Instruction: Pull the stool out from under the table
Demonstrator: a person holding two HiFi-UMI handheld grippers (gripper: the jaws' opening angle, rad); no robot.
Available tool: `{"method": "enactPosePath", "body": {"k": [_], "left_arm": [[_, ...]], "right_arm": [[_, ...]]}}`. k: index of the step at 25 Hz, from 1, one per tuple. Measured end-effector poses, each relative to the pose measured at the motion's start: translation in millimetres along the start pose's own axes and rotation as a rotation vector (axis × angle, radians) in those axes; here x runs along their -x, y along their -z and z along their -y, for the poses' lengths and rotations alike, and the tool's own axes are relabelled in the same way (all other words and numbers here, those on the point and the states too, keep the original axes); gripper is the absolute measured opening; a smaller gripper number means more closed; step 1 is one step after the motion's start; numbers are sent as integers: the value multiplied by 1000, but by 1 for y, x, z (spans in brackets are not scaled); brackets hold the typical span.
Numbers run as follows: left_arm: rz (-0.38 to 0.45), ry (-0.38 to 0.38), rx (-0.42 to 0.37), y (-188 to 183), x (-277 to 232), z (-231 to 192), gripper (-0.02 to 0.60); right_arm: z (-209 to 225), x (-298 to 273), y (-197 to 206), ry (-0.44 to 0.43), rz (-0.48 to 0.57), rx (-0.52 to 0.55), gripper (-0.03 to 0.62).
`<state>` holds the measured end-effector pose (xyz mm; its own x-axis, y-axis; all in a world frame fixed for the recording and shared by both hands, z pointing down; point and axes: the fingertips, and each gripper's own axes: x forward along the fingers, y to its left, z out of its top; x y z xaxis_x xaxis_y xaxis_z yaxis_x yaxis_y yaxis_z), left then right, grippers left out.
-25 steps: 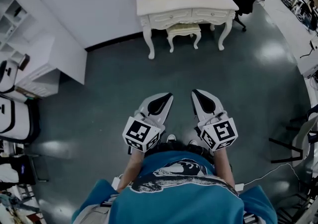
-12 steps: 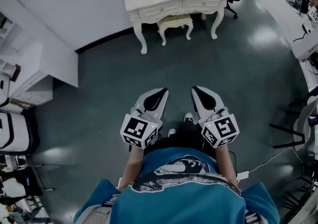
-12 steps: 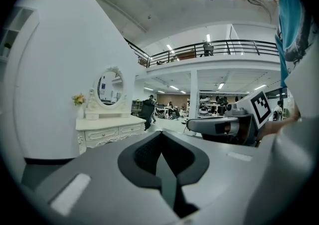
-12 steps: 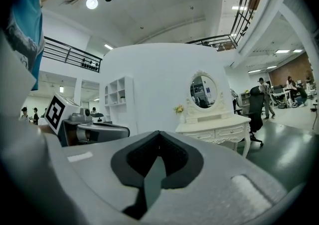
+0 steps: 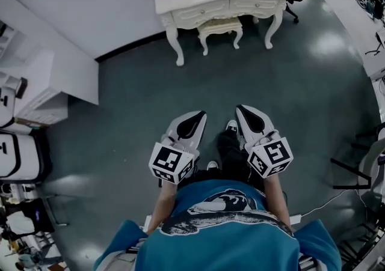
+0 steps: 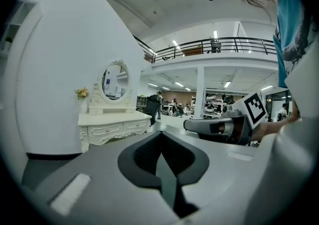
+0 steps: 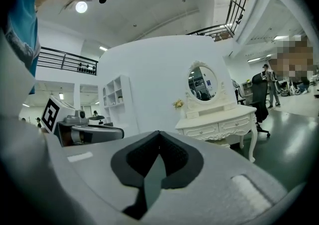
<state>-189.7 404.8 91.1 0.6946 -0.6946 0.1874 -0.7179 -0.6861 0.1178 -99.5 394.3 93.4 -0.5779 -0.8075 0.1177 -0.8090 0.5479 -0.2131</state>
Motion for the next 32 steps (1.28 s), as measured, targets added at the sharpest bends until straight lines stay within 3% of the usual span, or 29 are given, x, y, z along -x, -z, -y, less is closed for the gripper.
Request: {"method": "enactPosePath", "body": {"k": [10, 19, 25, 32], "left_arm": [[51, -79, 42, -46, -110, -77, 12], [-3, -121, 28, -65, -194, -105, 12], [-54, -134, -25, -65, -223, -108, 12], [-80, -129, -14, -54, -234, -116, 12]], "right_arm": [[112, -85, -37, -34, -22, 20, 2], [209, -129, -55, -31, -16, -31, 2], [235, -140, -49, -38, -28, -63, 2], [238, -149, -34, -44, -59, -80, 2]]}}
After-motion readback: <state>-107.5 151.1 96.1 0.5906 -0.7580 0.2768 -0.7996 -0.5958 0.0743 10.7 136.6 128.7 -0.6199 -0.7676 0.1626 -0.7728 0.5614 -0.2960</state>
